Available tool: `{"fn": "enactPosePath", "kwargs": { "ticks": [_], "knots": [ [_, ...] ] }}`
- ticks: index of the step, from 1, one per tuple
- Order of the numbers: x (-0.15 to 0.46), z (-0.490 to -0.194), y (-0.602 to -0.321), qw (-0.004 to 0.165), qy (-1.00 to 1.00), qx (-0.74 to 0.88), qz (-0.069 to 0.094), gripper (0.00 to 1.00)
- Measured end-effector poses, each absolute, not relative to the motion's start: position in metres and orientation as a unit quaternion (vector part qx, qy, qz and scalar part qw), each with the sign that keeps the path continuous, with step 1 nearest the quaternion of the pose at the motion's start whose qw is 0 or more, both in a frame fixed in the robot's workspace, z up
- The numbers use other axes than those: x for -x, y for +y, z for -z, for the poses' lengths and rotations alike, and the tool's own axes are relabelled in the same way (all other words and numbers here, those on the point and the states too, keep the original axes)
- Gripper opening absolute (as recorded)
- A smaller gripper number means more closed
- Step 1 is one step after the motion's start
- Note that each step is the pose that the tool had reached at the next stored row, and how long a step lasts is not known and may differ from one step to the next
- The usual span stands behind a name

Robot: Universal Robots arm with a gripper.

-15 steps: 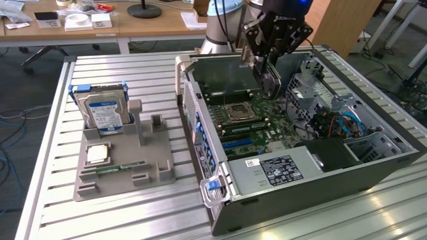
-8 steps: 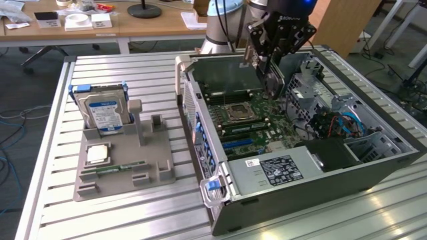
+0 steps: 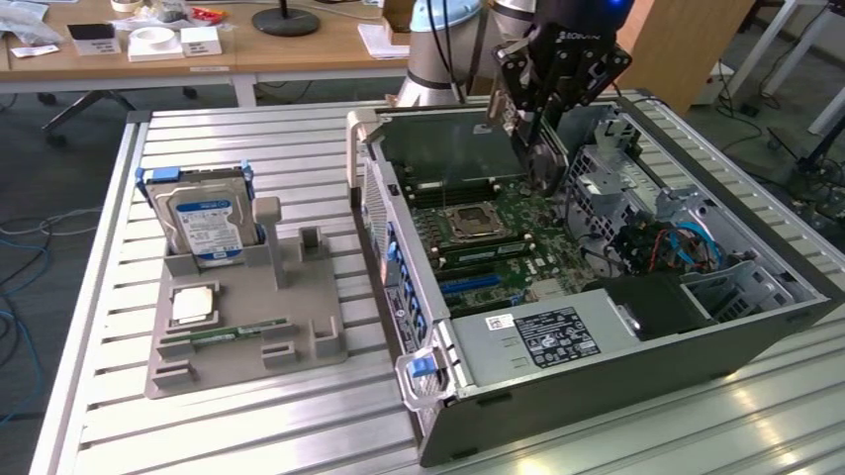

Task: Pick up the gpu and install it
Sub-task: 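Pick up the gpu and move the gpu toward the slot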

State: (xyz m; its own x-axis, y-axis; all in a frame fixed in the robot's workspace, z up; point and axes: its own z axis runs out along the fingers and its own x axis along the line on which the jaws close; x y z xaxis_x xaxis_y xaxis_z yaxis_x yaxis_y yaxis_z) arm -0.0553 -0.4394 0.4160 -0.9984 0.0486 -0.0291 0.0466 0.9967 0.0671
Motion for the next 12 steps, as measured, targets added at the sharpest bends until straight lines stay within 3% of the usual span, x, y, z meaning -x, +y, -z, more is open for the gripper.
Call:
{"fn": "enactPosePath", "kwargs": {
  "ticks": [12],
  "knots": [
    [0.0446, -0.416, -0.4394, 0.015, 0.999, -0.024, -0.033, 0.27]
  ]
}}
